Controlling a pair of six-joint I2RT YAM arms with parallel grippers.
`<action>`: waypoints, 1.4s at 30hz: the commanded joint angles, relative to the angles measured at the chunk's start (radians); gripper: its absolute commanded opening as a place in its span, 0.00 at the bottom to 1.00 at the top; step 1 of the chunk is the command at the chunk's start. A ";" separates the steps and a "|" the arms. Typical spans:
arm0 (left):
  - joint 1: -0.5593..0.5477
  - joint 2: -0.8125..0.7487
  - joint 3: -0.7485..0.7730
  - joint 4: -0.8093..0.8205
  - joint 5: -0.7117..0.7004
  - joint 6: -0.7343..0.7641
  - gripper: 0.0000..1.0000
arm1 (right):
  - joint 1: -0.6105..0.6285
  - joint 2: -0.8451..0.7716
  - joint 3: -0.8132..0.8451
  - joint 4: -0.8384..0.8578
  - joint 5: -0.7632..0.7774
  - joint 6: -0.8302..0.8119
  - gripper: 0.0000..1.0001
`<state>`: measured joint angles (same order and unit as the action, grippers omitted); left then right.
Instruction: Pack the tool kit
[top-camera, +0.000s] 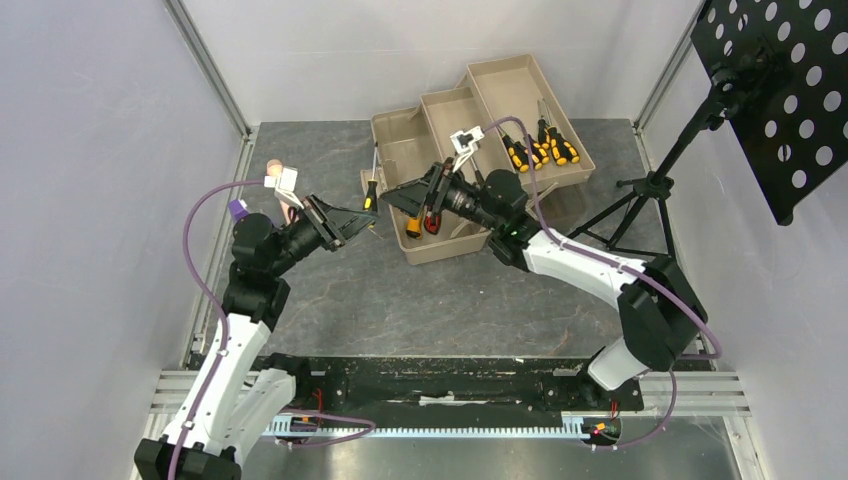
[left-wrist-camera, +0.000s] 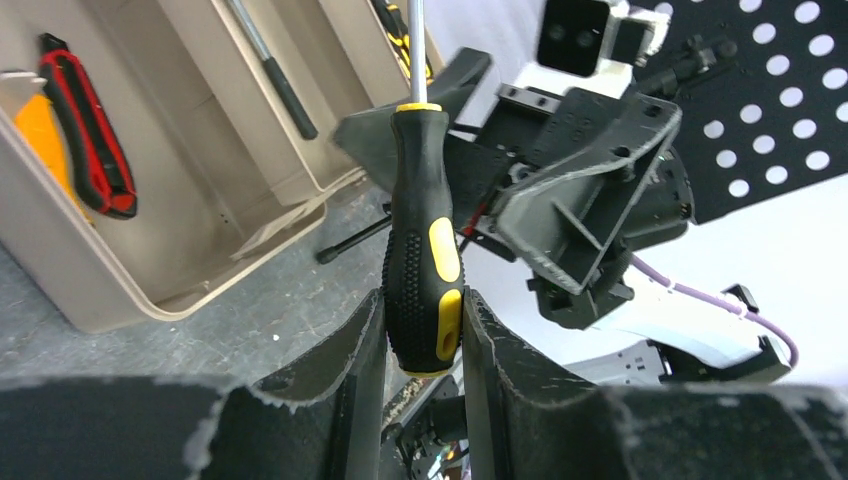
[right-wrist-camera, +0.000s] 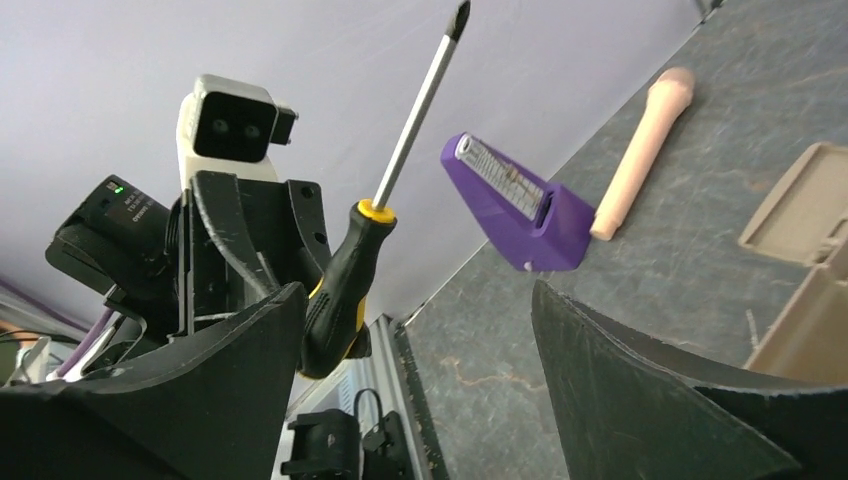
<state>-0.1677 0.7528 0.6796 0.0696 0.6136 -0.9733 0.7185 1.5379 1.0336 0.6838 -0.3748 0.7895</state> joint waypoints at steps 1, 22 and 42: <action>-0.041 -0.005 0.004 0.083 0.022 -0.038 0.02 | 0.027 0.044 0.078 0.048 -0.040 0.052 0.84; -0.082 0.004 0.042 -0.110 -0.060 0.155 0.32 | 0.003 0.043 0.151 -0.054 -0.091 -0.065 0.00; -0.076 0.081 0.134 -0.591 -0.752 0.601 0.97 | -0.335 -0.047 0.543 -0.954 0.678 -1.112 0.00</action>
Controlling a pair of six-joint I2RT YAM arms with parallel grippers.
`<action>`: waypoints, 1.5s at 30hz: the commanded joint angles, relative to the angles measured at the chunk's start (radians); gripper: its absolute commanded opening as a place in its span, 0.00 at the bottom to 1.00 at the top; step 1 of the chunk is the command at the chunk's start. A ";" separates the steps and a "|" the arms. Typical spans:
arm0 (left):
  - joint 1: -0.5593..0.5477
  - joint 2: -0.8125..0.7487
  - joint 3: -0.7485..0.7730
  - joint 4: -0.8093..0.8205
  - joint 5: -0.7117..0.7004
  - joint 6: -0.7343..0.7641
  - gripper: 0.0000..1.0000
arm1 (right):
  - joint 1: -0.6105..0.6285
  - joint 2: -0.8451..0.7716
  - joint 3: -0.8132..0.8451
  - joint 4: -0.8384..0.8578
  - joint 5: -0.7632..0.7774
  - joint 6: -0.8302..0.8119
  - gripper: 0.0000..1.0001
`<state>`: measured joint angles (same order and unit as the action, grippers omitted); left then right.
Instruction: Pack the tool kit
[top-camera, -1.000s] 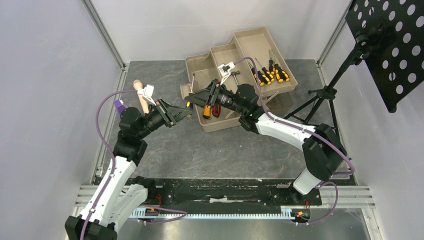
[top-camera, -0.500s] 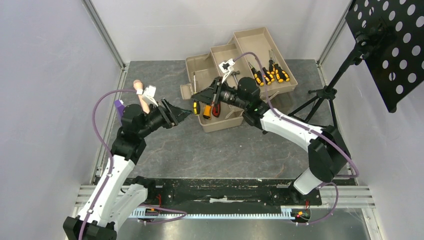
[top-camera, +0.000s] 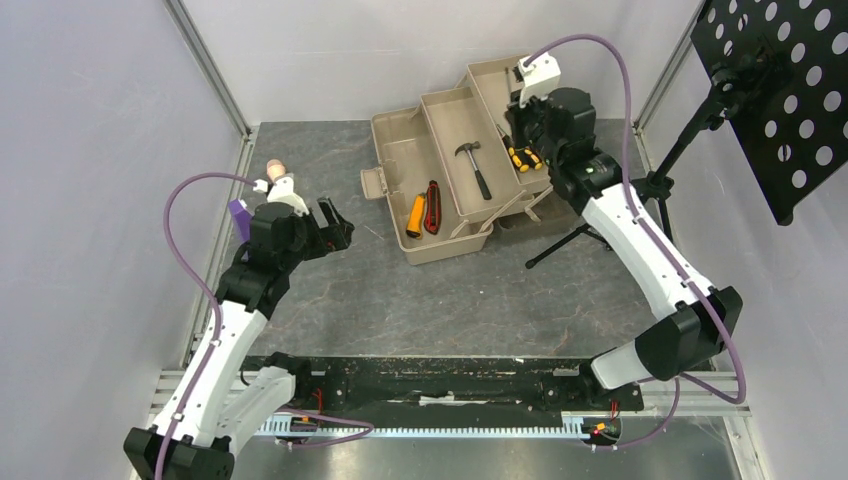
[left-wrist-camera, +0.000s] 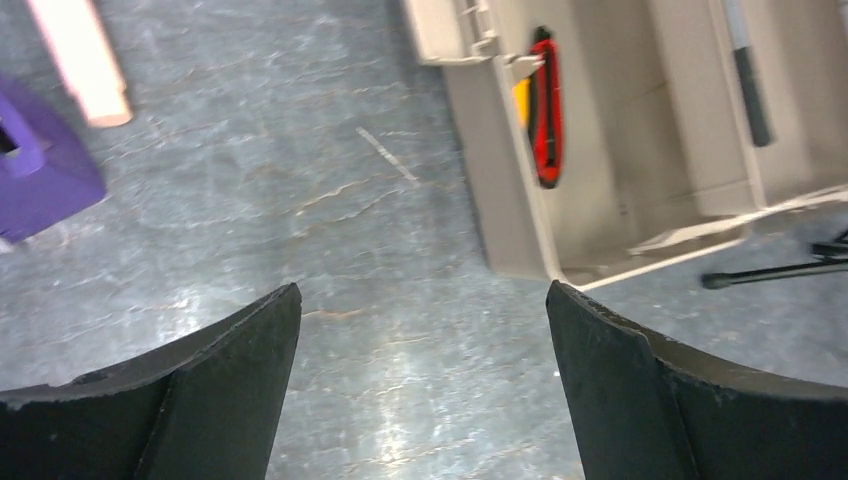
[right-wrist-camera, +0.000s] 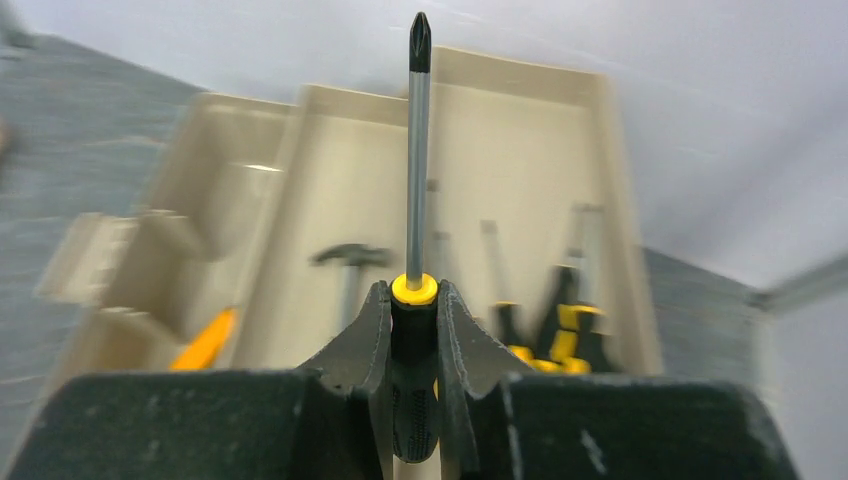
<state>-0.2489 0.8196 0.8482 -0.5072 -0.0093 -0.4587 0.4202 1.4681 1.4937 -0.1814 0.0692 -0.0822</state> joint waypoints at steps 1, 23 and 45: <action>0.006 0.020 -0.045 -0.007 -0.127 0.085 0.97 | -0.046 0.045 0.100 -0.090 0.258 -0.260 0.00; 0.011 0.155 -0.010 -0.017 0.016 0.019 0.97 | -0.132 0.311 0.335 -0.087 0.206 -0.247 0.66; -0.267 0.520 0.246 0.019 -0.273 -0.238 0.91 | -0.132 -0.522 -0.696 0.409 0.169 0.081 0.98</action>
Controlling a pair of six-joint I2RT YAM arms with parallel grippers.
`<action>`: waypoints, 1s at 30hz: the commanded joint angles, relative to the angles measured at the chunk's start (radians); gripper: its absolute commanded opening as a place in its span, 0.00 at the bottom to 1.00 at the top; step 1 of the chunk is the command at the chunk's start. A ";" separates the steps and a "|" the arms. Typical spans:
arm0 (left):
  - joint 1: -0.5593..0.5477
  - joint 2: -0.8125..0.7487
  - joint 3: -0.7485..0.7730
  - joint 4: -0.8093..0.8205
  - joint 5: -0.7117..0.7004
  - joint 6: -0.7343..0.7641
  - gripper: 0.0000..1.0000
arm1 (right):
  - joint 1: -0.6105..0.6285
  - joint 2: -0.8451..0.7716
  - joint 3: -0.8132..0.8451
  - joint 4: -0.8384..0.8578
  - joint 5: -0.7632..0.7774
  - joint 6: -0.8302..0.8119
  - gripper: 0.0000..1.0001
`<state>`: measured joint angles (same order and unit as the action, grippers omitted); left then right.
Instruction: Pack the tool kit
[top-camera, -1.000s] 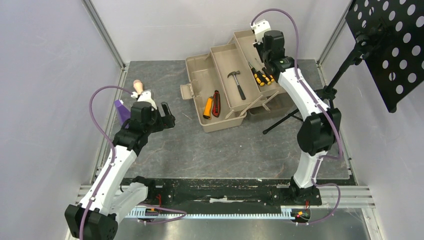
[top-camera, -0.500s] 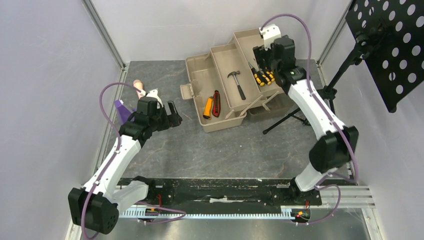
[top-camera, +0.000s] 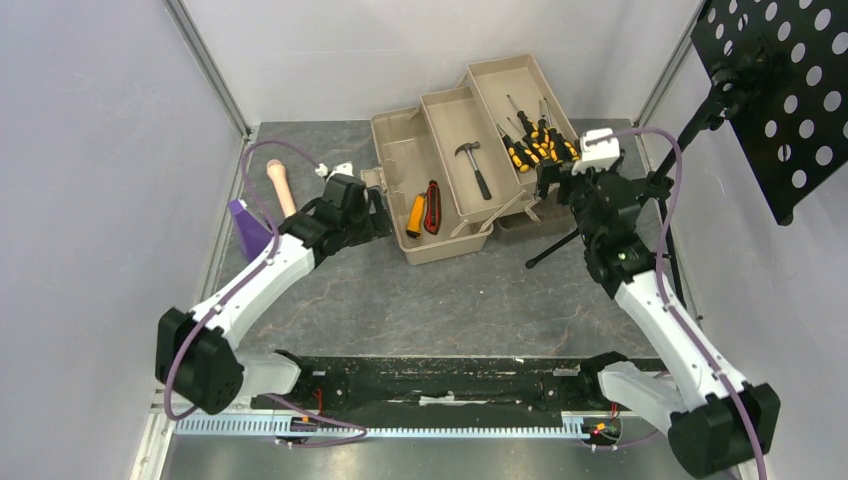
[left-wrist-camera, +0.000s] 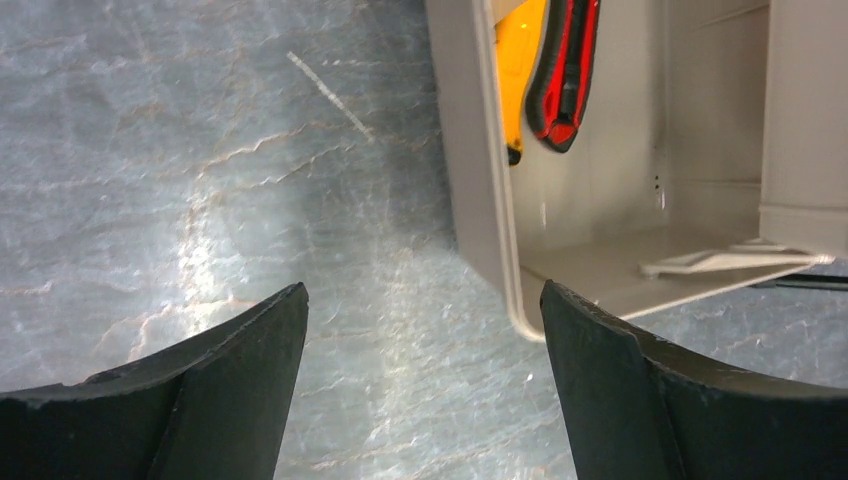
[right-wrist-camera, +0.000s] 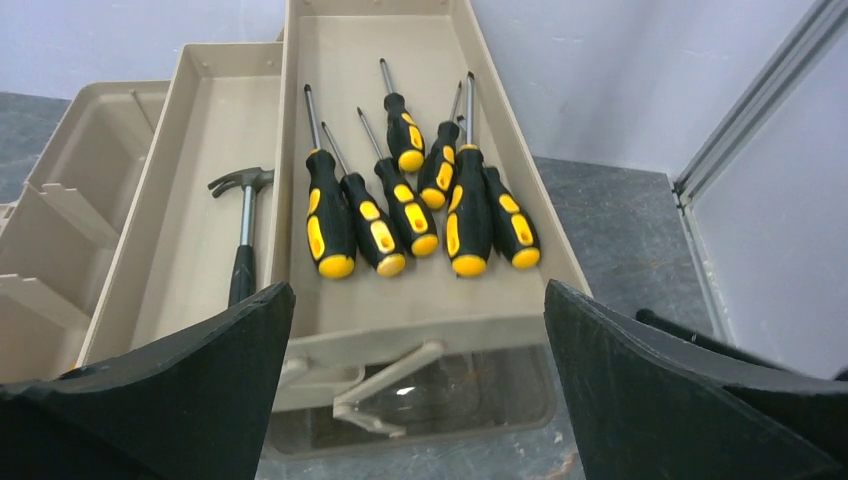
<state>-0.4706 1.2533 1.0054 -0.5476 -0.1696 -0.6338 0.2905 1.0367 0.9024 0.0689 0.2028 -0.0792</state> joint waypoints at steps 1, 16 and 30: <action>-0.057 0.118 0.106 0.072 -0.139 -0.065 0.89 | -0.002 -0.117 -0.146 0.182 0.045 0.115 0.98; -0.080 0.464 0.280 0.115 -0.355 -0.108 0.54 | -0.002 -0.261 -0.261 0.253 0.080 0.127 0.98; 0.110 0.296 0.112 0.036 -0.442 -0.097 0.02 | -0.002 -0.277 -0.294 0.267 0.056 0.137 0.98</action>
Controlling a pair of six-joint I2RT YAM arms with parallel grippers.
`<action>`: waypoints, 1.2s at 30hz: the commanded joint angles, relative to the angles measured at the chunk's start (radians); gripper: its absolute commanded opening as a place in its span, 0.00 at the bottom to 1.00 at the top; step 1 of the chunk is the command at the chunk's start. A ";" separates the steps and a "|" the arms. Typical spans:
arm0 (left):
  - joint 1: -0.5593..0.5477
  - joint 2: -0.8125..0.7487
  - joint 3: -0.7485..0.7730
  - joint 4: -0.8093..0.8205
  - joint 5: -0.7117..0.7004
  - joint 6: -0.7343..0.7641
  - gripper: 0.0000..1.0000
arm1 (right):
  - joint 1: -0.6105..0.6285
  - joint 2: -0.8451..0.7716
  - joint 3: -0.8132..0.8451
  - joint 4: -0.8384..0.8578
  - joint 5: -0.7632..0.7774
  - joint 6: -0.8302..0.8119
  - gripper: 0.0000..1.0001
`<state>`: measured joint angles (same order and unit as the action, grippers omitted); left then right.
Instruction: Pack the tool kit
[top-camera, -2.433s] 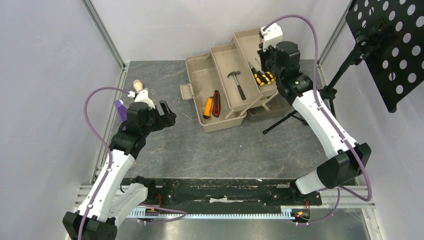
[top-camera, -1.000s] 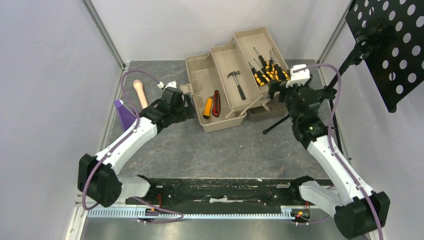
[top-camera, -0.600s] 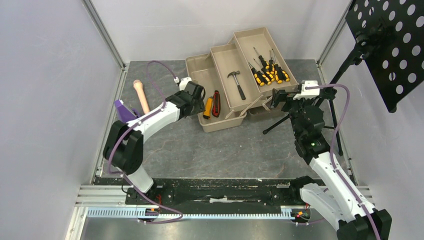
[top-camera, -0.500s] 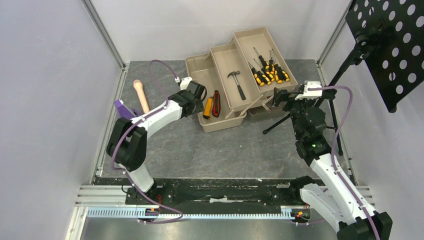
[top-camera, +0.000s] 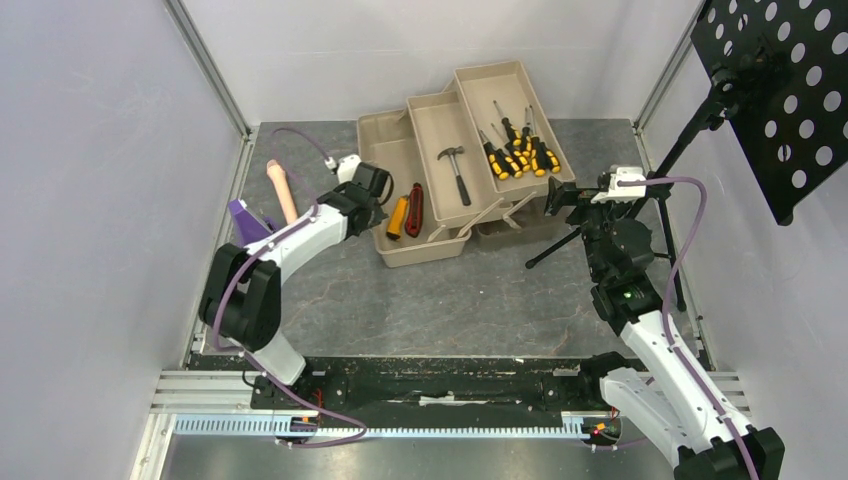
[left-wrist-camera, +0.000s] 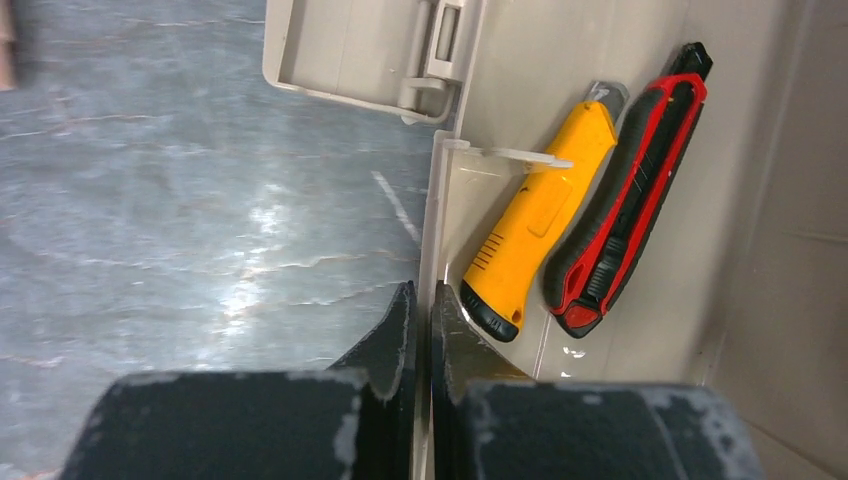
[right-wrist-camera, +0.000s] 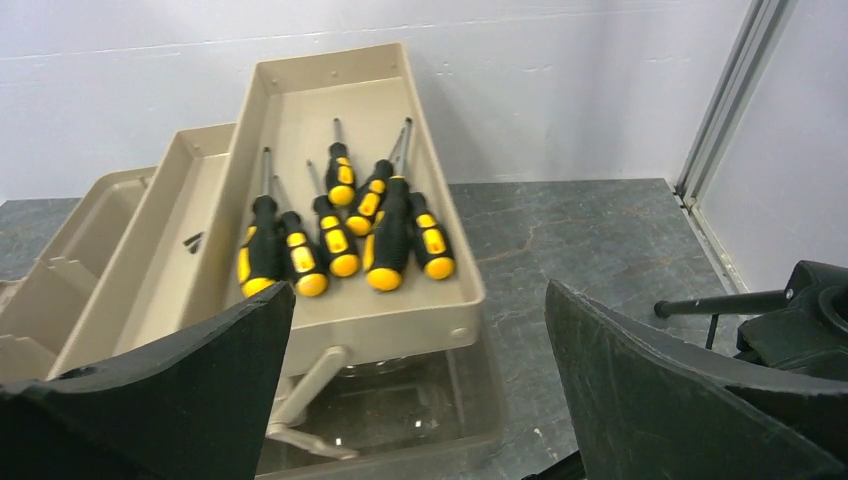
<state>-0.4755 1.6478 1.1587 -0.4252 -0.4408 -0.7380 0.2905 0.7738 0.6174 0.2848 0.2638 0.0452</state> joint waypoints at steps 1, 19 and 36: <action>0.133 -0.111 -0.050 -0.090 -0.169 0.013 0.02 | -0.002 -0.015 -0.011 0.050 -0.005 0.012 0.98; 0.351 -0.250 -0.158 -0.142 0.126 0.344 0.02 | -0.002 0.207 0.056 -0.041 -0.148 0.020 0.94; 0.416 -0.090 -0.091 -0.095 0.116 0.382 0.25 | -0.036 0.593 0.142 0.073 -0.456 0.025 0.71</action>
<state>-0.0868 1.5230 1.0481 -0.5098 -0.2455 -0.4091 0.2619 1.3151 0.7238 0.2661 -0.1112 0.0784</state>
